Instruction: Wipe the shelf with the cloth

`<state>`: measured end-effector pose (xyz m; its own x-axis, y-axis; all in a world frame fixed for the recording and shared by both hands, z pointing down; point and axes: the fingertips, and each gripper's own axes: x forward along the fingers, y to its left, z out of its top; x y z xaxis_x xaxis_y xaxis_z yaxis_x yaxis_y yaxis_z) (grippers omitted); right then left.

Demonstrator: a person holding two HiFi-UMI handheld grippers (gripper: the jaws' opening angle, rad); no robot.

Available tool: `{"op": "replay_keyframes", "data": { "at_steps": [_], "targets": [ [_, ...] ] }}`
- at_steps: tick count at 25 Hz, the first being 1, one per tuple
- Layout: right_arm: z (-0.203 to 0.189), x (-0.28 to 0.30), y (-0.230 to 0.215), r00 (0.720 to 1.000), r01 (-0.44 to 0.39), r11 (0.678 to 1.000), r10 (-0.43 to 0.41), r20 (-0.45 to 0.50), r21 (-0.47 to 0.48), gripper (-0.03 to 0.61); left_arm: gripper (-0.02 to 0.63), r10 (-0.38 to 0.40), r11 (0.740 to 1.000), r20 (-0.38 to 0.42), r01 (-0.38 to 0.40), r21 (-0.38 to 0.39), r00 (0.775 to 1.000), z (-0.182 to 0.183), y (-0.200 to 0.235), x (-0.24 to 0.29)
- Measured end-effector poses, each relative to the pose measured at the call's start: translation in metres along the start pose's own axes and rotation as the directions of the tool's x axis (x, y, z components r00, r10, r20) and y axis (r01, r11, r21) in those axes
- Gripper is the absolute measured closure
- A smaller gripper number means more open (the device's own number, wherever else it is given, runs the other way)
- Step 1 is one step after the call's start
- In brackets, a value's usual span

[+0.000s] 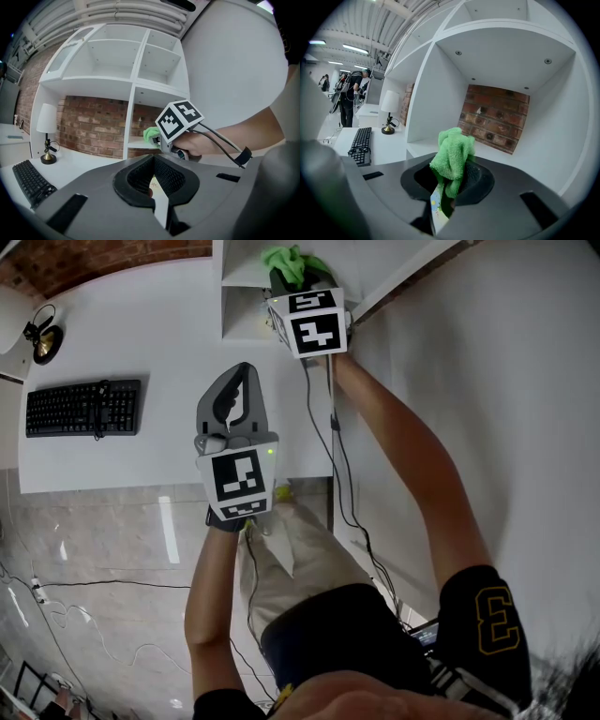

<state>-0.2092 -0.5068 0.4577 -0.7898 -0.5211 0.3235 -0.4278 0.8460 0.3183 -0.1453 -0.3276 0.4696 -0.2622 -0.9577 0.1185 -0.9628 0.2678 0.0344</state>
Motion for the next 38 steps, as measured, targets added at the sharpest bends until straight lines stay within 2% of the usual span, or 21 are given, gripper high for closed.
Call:
{"op": "replay_keyframes", "data": {
  "at_steps": [18, 23, 31, 38],
  "targets": [
    [-0.030, -0.025, -0.057, 0.994, 0.109, 0.993, -0.108, -0.015, 0.046, 0.532, 0.598, -0.001, 1.000, -0.015, 0.001, 0.003, 1.000, -0.009, 0.007, -0.006],
    [-0.040, -0.035, -0.076, 0.986, 0.162, 0.984, -0.164, 0.016, 0.077, 0.532, 0.598, 0.000, 1.000, -0.024, 0.000, 0.007, 1.000, -0.012, 0.007, -0.005],
    [-0.046, -0.050, -0.080, 0.977, 0.197, 0.968, -0.207, 0.045, 0.158, 0.532, 0.598, -0.003, 1.000, -0.027, 0.003, 0.005, 1.000, -0.017, 0.014, -0.012],
    [-0.070, -0.081, -0.081, 0.979, 0.198, 0.952, -0.202, -0.008, 0.233, 0.531, 0.598, 0.055, 0.998, -0.088, -0.054, 0.022, 0.995, -0.028, 0.040, -0.049]
  ]
}}
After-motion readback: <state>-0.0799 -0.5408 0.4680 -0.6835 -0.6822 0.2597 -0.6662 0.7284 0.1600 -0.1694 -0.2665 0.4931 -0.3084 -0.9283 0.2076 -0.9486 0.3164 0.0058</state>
